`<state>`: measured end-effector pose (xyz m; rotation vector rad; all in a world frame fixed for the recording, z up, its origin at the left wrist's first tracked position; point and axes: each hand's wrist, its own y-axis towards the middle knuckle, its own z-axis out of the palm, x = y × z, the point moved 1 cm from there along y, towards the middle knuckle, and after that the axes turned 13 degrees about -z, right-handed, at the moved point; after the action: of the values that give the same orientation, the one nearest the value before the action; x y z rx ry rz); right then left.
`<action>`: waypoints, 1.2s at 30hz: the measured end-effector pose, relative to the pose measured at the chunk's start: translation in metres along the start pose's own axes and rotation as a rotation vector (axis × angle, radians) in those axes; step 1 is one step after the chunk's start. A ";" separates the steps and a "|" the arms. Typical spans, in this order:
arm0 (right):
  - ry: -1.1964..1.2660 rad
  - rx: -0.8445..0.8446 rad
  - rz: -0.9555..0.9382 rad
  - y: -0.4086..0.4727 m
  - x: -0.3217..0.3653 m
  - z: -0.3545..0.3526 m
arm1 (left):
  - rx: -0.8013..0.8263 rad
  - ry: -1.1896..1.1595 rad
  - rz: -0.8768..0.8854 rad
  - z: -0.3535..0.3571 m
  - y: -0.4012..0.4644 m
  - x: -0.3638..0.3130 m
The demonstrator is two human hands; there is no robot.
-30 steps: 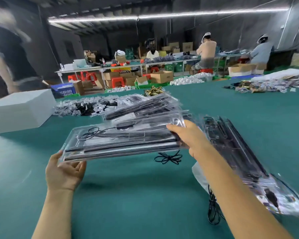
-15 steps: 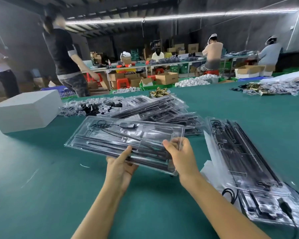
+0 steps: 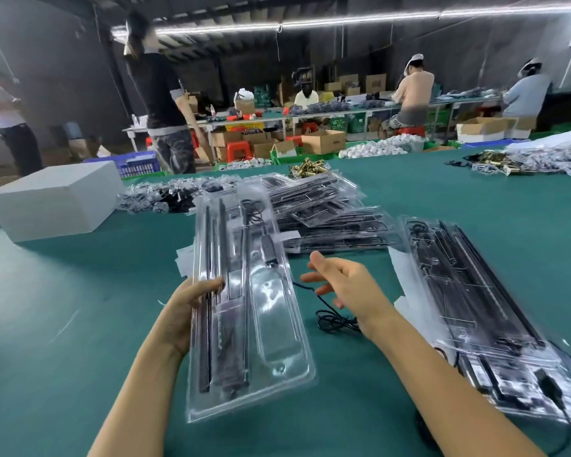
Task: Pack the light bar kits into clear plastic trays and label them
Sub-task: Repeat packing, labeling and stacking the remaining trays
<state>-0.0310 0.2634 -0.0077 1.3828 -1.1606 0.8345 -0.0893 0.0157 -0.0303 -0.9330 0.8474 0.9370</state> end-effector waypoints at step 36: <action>-0.170 -0.322 0.022 0.011 0.011 -0.041 | -0.192 -0.172 -0.045 -0.011 0.025 0.013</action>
<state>-0.0334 0.3027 0.0123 1.1908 -1.3765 0.5233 -0.1097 0.0158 -0.0524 -1.0158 0.5957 1.0562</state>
